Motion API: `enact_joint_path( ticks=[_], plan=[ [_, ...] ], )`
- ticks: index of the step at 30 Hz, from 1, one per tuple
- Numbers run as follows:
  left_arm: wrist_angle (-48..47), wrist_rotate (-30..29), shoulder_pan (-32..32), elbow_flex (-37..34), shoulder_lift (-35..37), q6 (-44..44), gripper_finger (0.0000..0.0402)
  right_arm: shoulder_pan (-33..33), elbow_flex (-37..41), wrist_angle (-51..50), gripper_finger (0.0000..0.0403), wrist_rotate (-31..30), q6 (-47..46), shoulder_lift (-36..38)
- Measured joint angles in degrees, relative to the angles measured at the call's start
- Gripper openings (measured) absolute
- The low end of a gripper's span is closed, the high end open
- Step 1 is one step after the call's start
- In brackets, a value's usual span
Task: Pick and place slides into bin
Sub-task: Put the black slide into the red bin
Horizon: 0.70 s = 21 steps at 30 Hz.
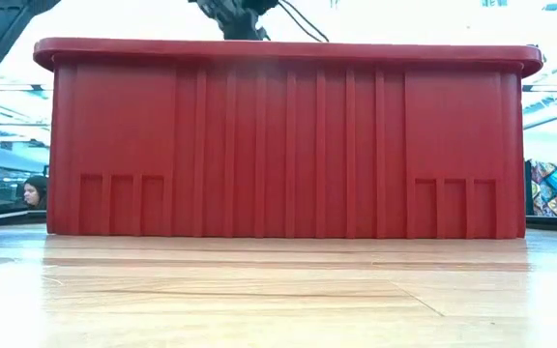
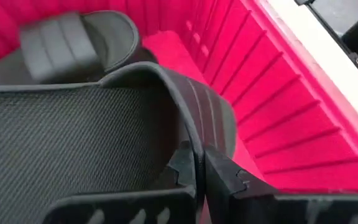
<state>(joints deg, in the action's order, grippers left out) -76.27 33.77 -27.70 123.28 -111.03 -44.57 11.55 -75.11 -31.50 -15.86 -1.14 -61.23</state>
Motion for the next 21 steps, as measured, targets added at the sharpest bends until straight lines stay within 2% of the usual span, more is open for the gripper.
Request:
enact_joint_path(
  ticks=[6, 11, 21],
  plan=[
    [6.61, 3.71, -0.02, 0.12, -5.24, -0.31, 0.0002, 0.02, 0.0, 0.03, 0.0, -1.38, -3.03, 0.0],
    [9.22, 4.42, -0.11, 0.16, -8.16, -0.06, 0.0002, 0.02, 0.0, 0.02, 0.0, -3.63, -6.04, 0.0],
    [16.02, 4.34, -0.09, 0.16, -13.8, 2.9, 0.0003, 0.04, 0.0, 0.02, 0.0, -3.64, -8.92, 0.0]
  ],
)
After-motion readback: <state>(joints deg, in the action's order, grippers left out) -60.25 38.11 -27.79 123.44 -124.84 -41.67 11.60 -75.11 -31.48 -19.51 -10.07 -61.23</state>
